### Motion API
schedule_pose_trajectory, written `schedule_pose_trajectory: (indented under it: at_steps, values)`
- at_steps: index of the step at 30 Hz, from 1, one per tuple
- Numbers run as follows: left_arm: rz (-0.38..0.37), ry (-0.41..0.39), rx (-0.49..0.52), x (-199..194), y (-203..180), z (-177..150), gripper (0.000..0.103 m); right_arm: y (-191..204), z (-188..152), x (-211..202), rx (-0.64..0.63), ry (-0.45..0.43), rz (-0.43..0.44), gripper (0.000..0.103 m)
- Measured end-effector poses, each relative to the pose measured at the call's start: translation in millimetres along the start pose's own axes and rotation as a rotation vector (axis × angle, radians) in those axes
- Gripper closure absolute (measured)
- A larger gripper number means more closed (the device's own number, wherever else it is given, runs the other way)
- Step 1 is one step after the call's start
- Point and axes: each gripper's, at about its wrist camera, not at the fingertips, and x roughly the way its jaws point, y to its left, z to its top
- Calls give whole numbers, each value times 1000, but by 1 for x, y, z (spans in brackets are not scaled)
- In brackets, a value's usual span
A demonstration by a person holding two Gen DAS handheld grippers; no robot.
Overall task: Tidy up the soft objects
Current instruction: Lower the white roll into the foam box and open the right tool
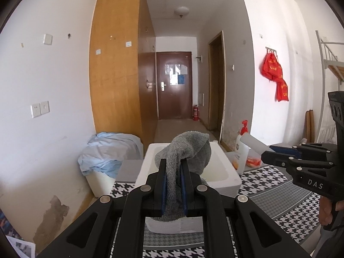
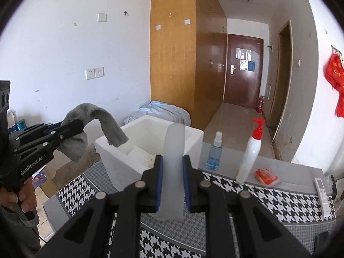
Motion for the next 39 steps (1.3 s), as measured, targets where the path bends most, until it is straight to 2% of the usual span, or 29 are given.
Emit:
schedule_pose_trajectory:
  at_steps: [20, 39]
  values:
    - [113, -26, -44, -9, 29, -3, 91, 23, 22, 30, -44, 20, 71, 82]
    - [161, 9, -75, -6, 51, -19, 91, 31, 32, 85, -44, 103, 48, 82]
